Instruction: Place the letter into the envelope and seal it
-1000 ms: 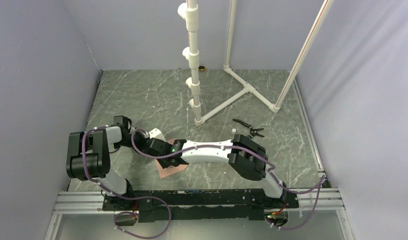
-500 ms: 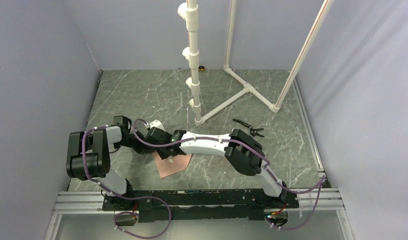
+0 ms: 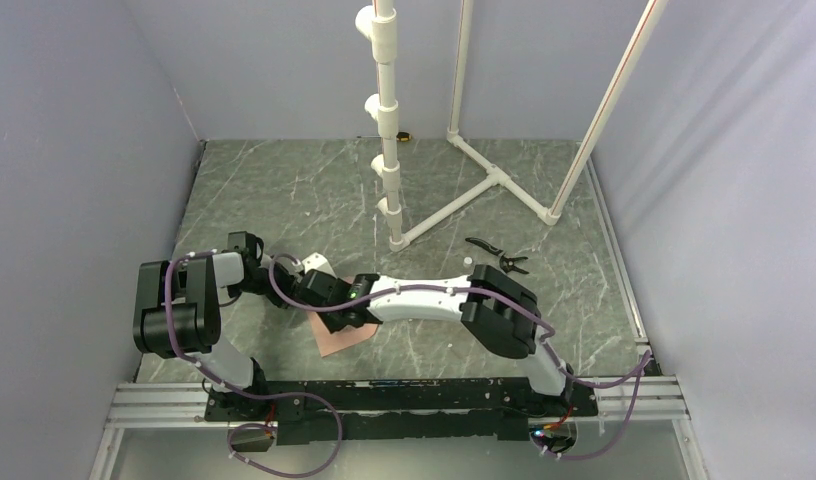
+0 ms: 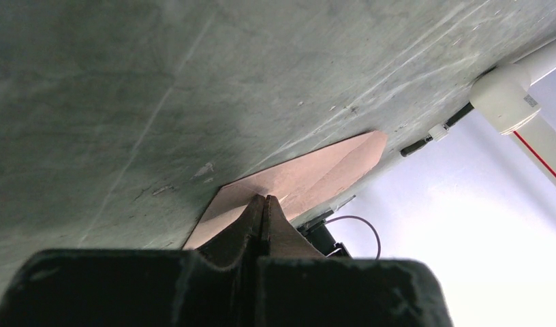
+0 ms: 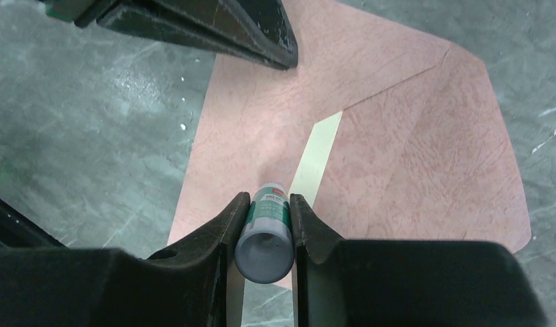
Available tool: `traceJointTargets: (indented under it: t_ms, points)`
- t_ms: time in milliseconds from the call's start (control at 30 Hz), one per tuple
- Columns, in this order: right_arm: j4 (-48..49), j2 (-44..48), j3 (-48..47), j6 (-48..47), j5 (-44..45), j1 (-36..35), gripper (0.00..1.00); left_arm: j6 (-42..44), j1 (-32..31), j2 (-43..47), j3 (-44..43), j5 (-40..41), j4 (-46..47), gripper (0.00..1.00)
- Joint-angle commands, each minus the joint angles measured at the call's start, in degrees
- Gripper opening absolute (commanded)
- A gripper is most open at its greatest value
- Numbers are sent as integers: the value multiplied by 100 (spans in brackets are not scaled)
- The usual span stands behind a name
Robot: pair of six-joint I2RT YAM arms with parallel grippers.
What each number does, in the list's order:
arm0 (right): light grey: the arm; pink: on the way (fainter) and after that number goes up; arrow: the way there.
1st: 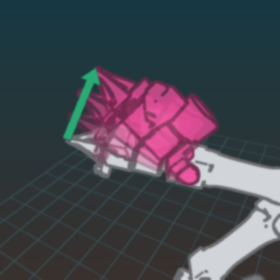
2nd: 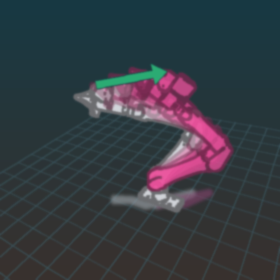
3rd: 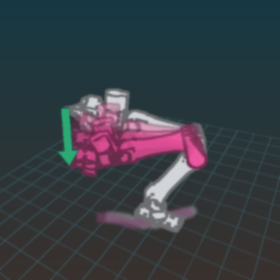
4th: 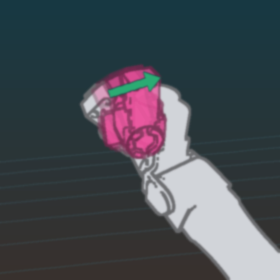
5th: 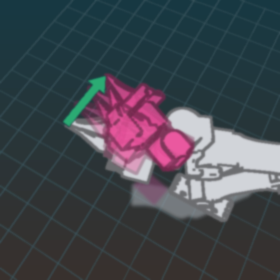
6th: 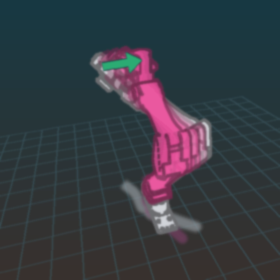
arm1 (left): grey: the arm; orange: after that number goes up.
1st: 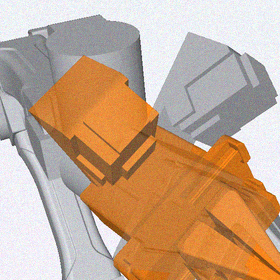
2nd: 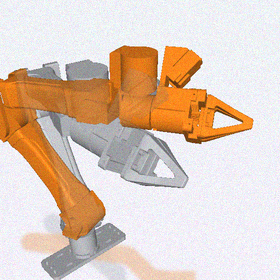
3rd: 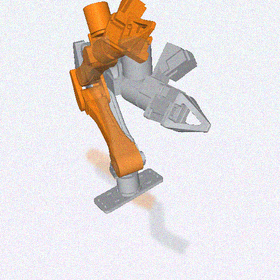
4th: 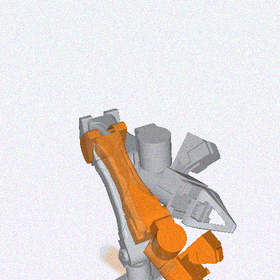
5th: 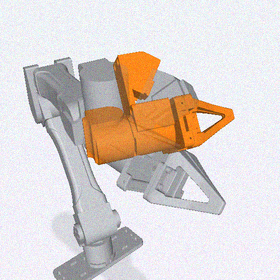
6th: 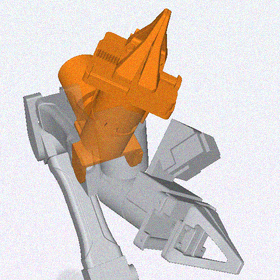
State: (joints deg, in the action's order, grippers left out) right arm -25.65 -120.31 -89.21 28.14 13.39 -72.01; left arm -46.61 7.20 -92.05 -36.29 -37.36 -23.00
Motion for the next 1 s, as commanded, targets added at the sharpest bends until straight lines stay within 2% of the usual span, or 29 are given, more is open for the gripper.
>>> traceJointTargets:
  t_ms: [0,233,400,733,967]
  points:
    - [-461,42,278,139,-166,-47,0,86,-42,-202,175,856,132,2]
    - [-488,-504,-562,-153,82,180,0,123,-35,-138,183,892,65,2]
    - [-912,-852,-1368,-389,248,319,0,118,-35,-84,210,900,41,2]
    - [-616,-240,-595,-270,104,59,0,86,-42,-26,213,895,23,3]
    - [-774,-101,-627,-165,-108,-182,0,65,-35,-54,275,894,96,3]
